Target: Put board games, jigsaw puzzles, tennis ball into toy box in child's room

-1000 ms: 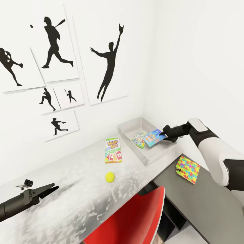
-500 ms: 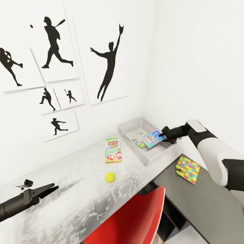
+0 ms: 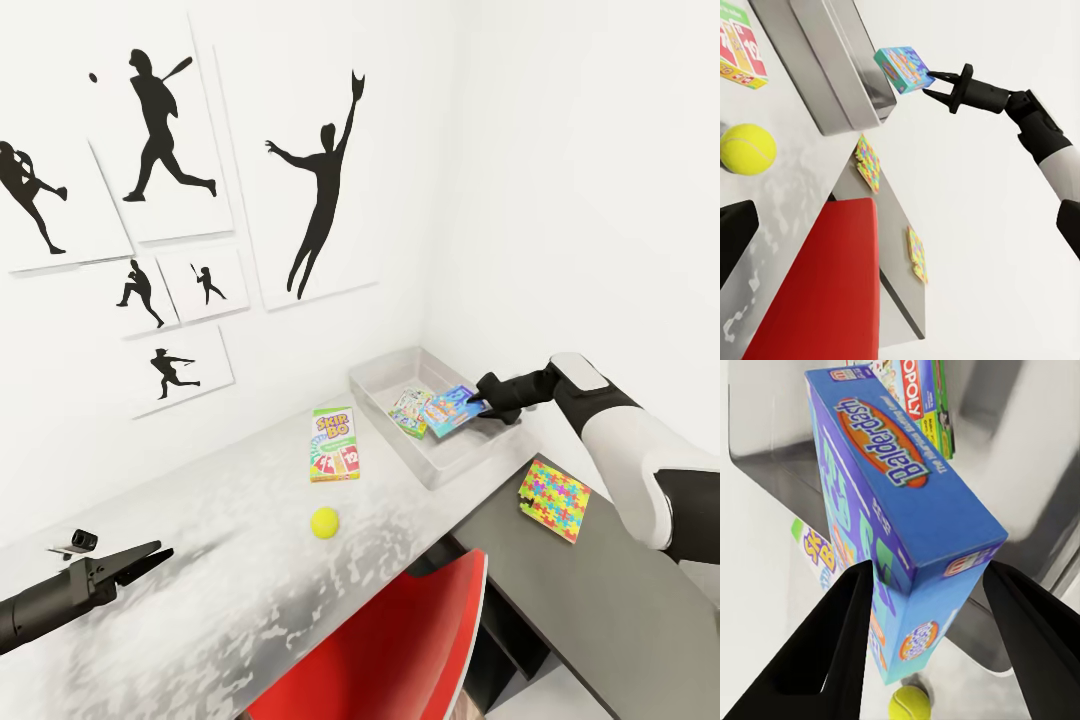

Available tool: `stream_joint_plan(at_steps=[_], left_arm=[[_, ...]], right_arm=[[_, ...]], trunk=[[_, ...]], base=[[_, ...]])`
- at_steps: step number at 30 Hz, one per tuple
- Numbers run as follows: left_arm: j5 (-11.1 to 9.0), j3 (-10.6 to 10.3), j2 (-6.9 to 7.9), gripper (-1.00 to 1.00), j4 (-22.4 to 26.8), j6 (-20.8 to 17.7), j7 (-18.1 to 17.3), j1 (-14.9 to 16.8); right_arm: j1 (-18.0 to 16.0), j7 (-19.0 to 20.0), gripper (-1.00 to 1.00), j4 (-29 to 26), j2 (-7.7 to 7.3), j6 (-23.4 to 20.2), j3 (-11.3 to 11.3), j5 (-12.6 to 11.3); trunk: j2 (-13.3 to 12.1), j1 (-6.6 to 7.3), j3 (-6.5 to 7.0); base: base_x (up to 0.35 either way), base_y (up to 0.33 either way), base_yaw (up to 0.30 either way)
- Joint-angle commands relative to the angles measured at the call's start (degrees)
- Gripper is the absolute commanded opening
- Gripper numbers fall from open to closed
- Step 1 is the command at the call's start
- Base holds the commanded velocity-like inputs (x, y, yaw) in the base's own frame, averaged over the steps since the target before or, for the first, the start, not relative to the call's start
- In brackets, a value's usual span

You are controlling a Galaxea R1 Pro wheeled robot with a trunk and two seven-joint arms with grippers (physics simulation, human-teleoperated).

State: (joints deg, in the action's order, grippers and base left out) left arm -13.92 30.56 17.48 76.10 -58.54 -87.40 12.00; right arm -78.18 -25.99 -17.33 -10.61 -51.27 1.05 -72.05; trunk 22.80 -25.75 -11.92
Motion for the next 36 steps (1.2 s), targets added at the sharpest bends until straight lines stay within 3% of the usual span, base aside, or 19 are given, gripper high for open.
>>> stream_joint_plan(at_steps=[1,26,27,36], left_arm=[[0.04,0.01,0.01,1.00,0.02,-0.61,-0.22,0.04],[0.04,0.02,0.09,1.00,0.02,-0.61,-0.29,0.04],[0.04,0.02,0.09,1.00,0.02,-0.61,-0.30,0.04],[0.04,0.03,0.09,1.00,0.02,-0.61,-0.31,0.04]], right_arm=[[-0.04,-0.55,-1.00,-0.07,0.00,-0.06,0.12,-0.63],[-0.04,-0.55,-1.00,-0.07,0.14,-0.06,0.19,-0.63],[-0.04,-0.55,1.00,-0.07,0.16,-0.06,0.19,-0.63],[-0.04,-0.55,1.00,-0.07,0.22,-0.06,0.19,-0.63]], trunk=[[0.12,-0.03,-0.12],[0.12,-0.03,-0.12],[0.12,-0.03,-0.12],[0.12,-0.03,-0.12]], base=[[0.000,0.000,0.000],[0.000,0.000,0.000],[0.000,0.000,0.000],[0.000,0.000,0.000]])
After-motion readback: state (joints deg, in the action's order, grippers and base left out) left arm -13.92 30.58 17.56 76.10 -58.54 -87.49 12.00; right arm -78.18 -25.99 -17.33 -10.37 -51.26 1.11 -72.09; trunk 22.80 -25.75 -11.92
